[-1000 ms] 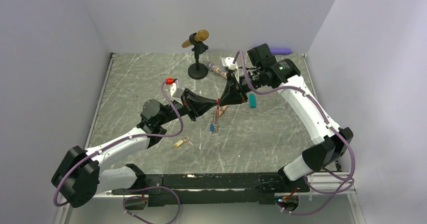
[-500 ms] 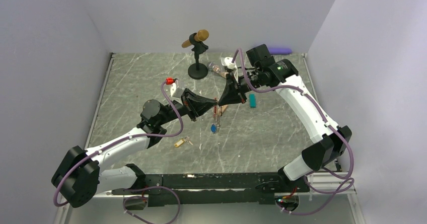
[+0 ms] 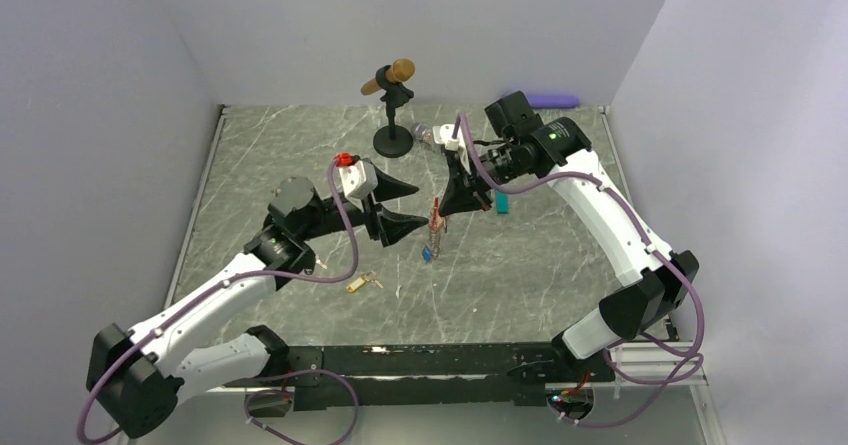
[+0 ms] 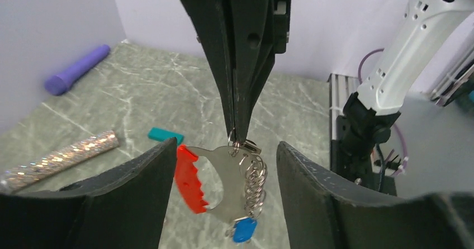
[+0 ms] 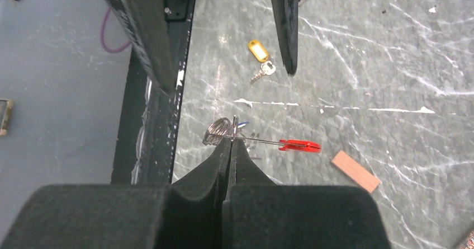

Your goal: Put the keys on the keyring

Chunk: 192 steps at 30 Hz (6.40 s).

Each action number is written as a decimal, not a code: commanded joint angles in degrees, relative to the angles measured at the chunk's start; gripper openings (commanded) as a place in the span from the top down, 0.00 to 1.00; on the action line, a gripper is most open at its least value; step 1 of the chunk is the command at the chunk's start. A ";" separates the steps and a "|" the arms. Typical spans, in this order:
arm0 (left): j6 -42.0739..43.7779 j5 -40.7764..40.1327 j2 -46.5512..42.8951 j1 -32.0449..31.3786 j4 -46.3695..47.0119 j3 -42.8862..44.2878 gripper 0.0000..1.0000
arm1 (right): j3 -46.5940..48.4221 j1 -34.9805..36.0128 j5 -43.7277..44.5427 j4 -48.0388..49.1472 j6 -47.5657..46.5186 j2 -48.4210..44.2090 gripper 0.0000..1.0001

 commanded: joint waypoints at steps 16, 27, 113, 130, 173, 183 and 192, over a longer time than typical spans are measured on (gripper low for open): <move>33.01 -2.07 1.11 -4.86 -31.13 13.98 0.39 | 11.38 5.65 10.70 -10.05 -5.29 5.50 1.00; 29.84 -7.79 5.26 -6.54 -33.85 17.83 0.59 | 11.37 6.26 10.31 -9.55 -5.10 5.90 1.00; 29.72 9.56 5.29 0.14 -43.52 23.42 0.41 | 7.24 2.35 5.29 -10.12 -8.33 0.80 1.00; 28.89 3.85 9.46 -3.41 -39.29 25.55 0.46 | 12.61 4.17 7.64 -14.76 -10.28 5.48 1.00; 6.16 -1.44 4.60 -3.16 -15.17 12.10 1.00 | 7.31 3.82 4.24 -9.24 -7.11 3.26 0.88; -6.12 -8.07 1.46 -3.20 5.20 1.36 1.00 | 3.50 3.38 -0.12 -6.59 -6.38 2.24 0.91; -11.52 -12.93 0.52 -3.18 15.59 -2.29 1.00 | -0.07 3.35 -0.52 -3.62 -5.04 0.70 0.90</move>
